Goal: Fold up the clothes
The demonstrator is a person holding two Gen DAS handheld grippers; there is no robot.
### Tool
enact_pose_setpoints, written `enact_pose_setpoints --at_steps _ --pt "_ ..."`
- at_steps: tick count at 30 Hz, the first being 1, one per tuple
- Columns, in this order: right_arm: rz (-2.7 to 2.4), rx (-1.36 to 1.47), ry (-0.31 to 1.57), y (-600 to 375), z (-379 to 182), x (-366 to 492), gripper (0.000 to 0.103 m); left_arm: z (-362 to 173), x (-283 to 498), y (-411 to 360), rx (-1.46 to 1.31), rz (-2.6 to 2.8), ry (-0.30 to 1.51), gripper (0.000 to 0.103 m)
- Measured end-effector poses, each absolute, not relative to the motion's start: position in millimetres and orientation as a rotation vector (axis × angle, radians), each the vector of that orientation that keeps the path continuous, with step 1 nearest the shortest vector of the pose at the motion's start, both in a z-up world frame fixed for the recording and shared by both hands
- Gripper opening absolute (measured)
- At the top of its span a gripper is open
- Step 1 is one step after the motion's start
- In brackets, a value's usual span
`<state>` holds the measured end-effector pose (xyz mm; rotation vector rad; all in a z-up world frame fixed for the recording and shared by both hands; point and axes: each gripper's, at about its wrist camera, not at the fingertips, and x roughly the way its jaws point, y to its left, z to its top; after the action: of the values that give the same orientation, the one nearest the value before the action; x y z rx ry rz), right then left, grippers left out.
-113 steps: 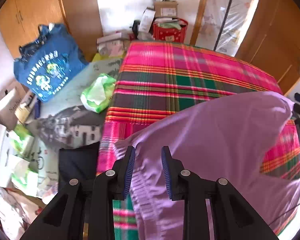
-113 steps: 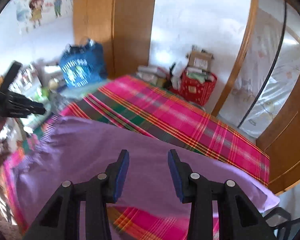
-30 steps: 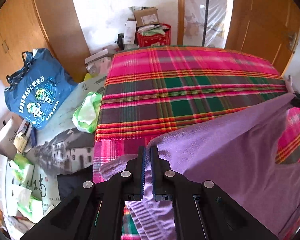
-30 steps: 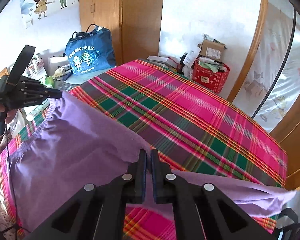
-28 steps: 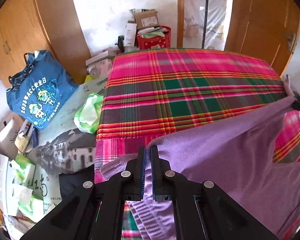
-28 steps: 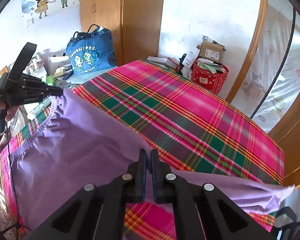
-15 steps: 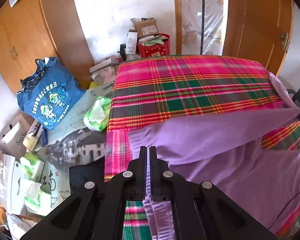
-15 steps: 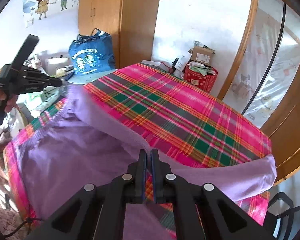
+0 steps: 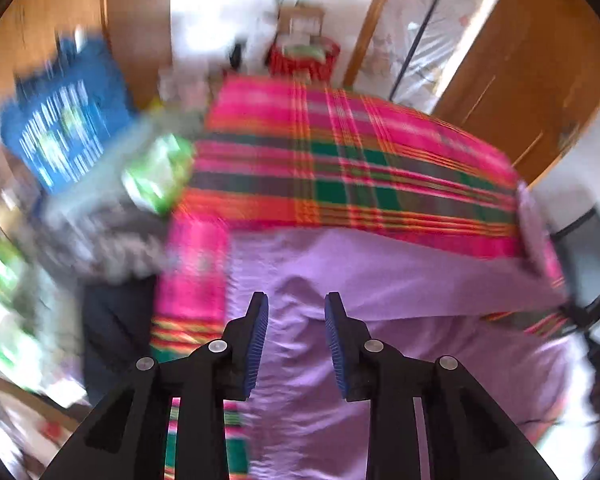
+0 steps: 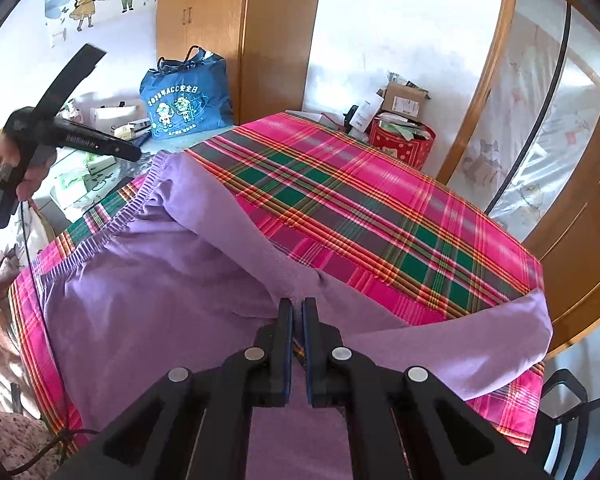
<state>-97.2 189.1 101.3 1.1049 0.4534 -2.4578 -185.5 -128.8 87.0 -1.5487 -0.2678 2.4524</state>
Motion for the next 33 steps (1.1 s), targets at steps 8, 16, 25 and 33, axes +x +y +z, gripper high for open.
enact_pose_setpoints --at_steps 8,16,25,33 --pt "-2.442 1.117 0.399 192 96 -101 0.005 76 -230 -130 -1.73 2.308 -0.605 0.047" --pt "-2.422 1.117 0.356 198 88 -96 0.005 67 -260 -117 -1.905 2.251 -0.718 0.047" --pt "-2.406 1.108 0.337 202 82 -94 0.005 37 -262 -125 -2.075 2.111 -0.976 0.047" --pt "-2.398 1.11 0.305 206 78 -94 0.005 60 -250 -103 -1.961 2.247 -0.742 0.036"
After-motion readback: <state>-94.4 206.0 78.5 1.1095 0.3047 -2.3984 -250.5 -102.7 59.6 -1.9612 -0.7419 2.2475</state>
